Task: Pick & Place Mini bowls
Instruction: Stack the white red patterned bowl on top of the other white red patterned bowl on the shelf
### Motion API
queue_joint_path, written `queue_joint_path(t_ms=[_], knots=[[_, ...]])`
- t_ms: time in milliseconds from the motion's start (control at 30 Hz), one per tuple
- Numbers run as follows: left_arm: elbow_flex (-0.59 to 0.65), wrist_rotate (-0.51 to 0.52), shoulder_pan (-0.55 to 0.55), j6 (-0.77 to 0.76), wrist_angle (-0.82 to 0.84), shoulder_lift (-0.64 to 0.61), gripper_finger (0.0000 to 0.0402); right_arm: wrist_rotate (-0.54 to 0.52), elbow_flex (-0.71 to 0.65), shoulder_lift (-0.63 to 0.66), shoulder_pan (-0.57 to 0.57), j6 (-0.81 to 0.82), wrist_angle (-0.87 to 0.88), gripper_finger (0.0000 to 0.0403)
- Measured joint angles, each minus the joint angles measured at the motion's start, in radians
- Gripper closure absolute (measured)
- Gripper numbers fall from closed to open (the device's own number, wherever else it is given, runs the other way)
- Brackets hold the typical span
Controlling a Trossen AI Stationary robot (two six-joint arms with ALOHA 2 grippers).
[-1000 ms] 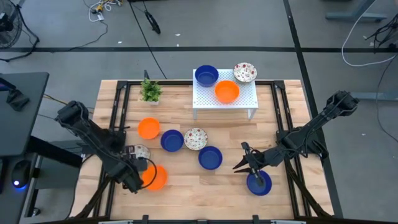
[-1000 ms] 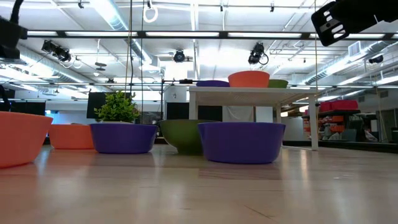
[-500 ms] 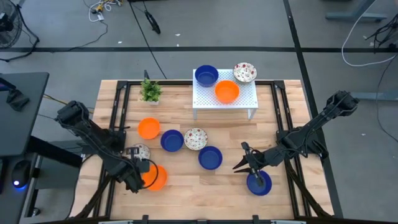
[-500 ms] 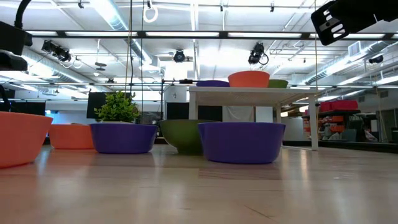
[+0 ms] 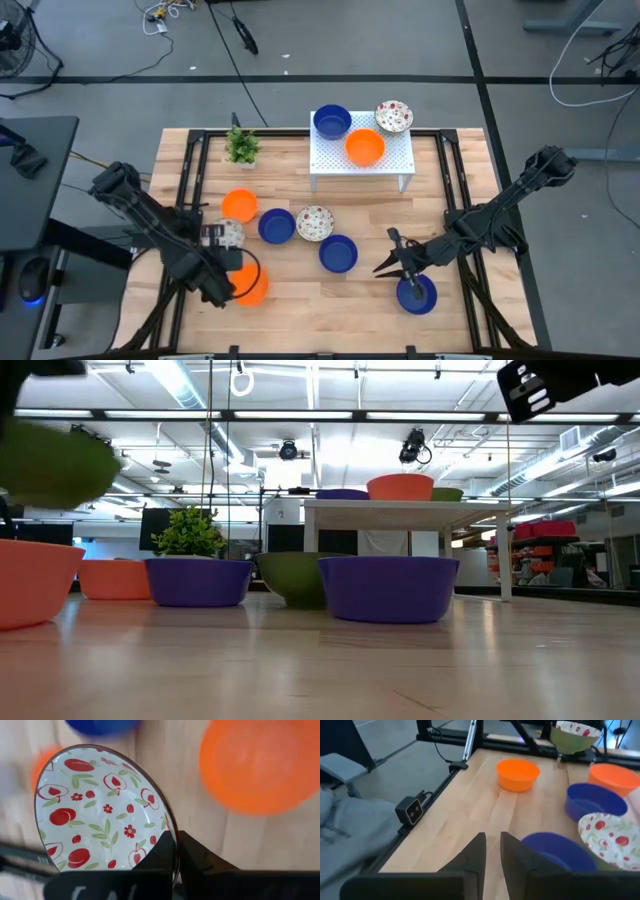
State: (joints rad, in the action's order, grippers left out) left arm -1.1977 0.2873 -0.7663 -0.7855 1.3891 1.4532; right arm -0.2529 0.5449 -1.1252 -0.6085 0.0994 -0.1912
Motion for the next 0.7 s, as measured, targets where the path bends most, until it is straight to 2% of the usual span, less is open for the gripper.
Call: queue_joint_path(t_ms=[133,267,367,467,567,700], knots=[[-0.106,0.119,0.057,0.147,-0.089,0.005,0.0391,0.001,0.0,0.0,0.018,-0.05,-0.032,0.0344],[-0.121,0.146,0.151,0.431,-0.355,0.058,0.0391,0.032,0.03,-0.002,0.046,-0.095,-0.042,0.0336],[-0.121,0.121,0.205,0.655,-0.566,0.117,0.0391,0.106,0.091,-0.024,0.06,-0.149,-0.014,0.031],[-0.121,0.086,0.244,0.864,-0.741,0.181,0.0391,0.157,0.191,-0.075,0.067,-0.216,0.093,0.0272],[-0.122,0.009,0.282,0.986,-0.867,0.238,0.0391,0.157,0.309,-0.15,0.069,-0.3,0.247,0.023],[-0.121,-0.061,0.313,1.068,-0.945,0.301,0.0391,0.156,0.452,-0.235,0.069,-0.42,0.429,0.0186]])
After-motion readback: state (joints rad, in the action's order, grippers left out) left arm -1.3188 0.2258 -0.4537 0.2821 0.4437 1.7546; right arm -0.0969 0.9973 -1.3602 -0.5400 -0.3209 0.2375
